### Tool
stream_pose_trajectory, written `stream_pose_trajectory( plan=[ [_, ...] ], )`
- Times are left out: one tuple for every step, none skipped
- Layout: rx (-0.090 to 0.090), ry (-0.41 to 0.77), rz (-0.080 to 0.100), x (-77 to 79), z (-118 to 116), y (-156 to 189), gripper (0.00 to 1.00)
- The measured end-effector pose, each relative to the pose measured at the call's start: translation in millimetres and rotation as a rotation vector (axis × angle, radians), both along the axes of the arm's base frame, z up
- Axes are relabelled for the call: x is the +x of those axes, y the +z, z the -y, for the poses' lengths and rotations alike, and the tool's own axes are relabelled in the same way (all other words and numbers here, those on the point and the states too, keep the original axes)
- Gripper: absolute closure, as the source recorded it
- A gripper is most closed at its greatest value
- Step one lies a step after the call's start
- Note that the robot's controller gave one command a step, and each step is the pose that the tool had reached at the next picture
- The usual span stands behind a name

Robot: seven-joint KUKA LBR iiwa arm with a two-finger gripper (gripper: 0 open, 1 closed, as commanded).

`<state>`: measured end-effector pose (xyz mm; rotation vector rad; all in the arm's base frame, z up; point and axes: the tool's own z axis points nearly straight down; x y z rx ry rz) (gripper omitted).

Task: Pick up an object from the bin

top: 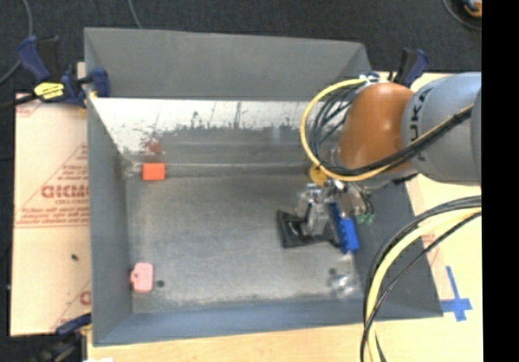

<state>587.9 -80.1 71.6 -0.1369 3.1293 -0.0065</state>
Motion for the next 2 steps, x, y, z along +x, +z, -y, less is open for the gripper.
stream_pose_trajectory(
  plan=[
    [0.0,-0.026,0.008,3.8,7.4,14.5,1.0],
    [0.001,-0.031,0.006,0.4,6.5,-0.2,1.0]
  ],
)
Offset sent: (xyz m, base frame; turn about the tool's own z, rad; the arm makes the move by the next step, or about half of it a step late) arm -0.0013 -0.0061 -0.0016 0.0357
